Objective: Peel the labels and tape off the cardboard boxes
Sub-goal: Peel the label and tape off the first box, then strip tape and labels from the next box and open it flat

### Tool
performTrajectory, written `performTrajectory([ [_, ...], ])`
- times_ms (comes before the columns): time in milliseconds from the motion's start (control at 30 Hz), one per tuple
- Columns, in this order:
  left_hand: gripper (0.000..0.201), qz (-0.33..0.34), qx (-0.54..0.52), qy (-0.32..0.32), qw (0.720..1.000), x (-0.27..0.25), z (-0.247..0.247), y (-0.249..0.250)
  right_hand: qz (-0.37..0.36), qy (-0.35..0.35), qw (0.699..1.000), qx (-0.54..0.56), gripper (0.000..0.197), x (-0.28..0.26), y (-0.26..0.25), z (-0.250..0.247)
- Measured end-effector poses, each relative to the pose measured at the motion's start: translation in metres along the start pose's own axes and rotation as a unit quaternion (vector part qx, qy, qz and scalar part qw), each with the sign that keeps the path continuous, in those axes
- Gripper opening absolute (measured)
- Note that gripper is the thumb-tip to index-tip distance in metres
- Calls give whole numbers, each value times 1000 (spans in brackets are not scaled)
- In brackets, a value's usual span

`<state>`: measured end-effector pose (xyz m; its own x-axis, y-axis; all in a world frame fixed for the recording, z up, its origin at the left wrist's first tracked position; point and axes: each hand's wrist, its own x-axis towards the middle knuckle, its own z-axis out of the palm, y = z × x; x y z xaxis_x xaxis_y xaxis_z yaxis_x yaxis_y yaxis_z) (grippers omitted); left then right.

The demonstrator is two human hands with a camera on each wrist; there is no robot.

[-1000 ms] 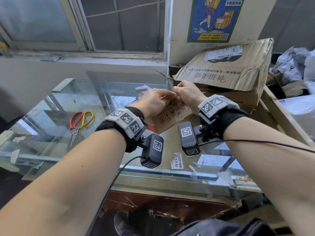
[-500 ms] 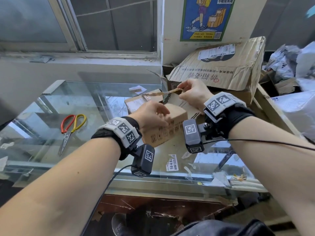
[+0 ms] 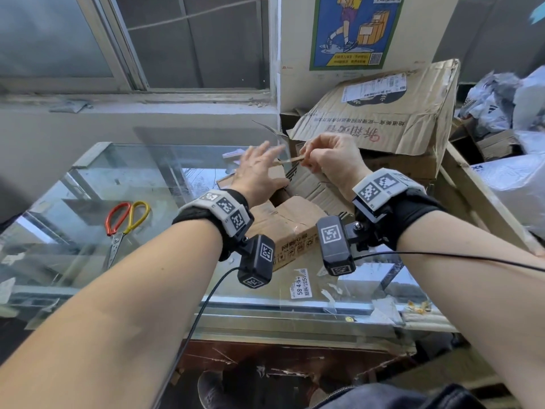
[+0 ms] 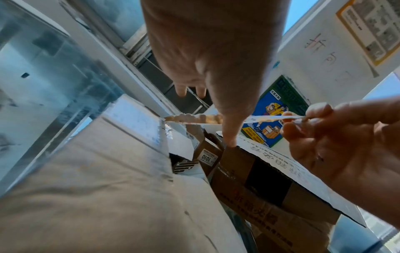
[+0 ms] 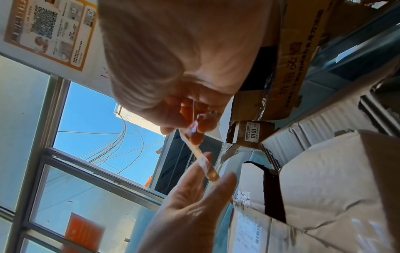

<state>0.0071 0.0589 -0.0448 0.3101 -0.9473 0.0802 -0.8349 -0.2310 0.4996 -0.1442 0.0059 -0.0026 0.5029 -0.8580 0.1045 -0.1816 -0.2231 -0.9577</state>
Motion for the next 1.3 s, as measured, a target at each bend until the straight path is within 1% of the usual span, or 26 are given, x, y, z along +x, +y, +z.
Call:
performTrajectory([
  [67,28,17,11,-12,1000,3,0,5,1,5,1000,6,31,0,-1,-1],
  [100,22,2,8,-1,1000,4,1,4,6,8,1000,-6,29,0,-1,-1],
  [167,24,-45,-24,33,998,5,1,-2,26,5,999,-43,20,3,2,-3],
  [200,26,-76,-72,46,993,6,0,-5,40,-7,997,-67,21,5,4,-4],
  [233,27,-112,-145,53,982,7,-1,-8,51,-26,993,-100,28,6,7,-4],
  [267,29,-153,-239,57,957,7,-5,-7,53,-40,989,-133,36,7,8,-3],
  [333,24,-229,-419,69,876,4,-14,-5,53,-55,980,-182,43,7,12,0],
  [400,17,-266,-509,67,816,1,-23,-3,79,-101,969,-212,52,3,12,6],
  [467,20,-284,-554,59,780,-3,-29,-1,132,-175,950,-222,61,-3,10,15],
  [500,23,-295,-565,59,768,-4,-30,-2,152,-207,939,-229,64,-5,9,19],
  [567,24,-314,-575,63,753,-7,-32,-5,161,-257,914,-269,69,-8,5,27],
  [600,23,-320,-571,66,753,-10,-33,-6,157,-277,903,-290,71,-9,4,31],
  [700,21,-327,-538,88,771,-18,-38,-12,152,-332,870,-332,72,-11,3,41],
  [800,15,-329,-517,113,782,-27,-44,-25,136,-374,824,-403,70,-15,4,50],
  [867,12,-336,-471,112,808,-32,-46,-39,127,-386,804,-434,64,-17,7,55],
  [900,11,-341,-428,97,831,-31,-46,-46,120,-391,797,-445,61,-17,8,58],
  [933,20,-354,-359,68,861,-32,-45,-53,116,-395,790,-454,60,-16,9,61],
  [1000,58,-387,-128,13,913,-33,-39,-68,117,-399,782,-464,64,-15,8,64],
  [1033,71,-365,-15,7,931,-33,-34,-73,117,-397,783,-465,65,-14,7,66],
  [1067,79,-311,61,10,948,-36,-30,-72,117,-396,782,-467,67,-13,5,68],
  [1100,82,-242,93,6,966,-36,-25,-73,116,-396,779,-471,68,-12,3,70],
  [1133,78,-176,97,-18,979,-37,-21,-69,114,-397,775,-479,68,-12,2,73],
  [1167,69,-129,70,-55,988,-36,-15,-68,110,-397,771,-486,66,-11,1,75],
  [1200,55,-109,29,-101,988,-36,-11,-66,108,-396,768,-492,65,-11,0,77],
  [1267,30,-118,-39,-163,979,-33,-3,-64,111,-381,774,-493,62,-12,-2,80],
  [1300,27,-126,-56,-172,975,-33,0,-64,111,-373,780,-490,60,-13,-3,80],
])
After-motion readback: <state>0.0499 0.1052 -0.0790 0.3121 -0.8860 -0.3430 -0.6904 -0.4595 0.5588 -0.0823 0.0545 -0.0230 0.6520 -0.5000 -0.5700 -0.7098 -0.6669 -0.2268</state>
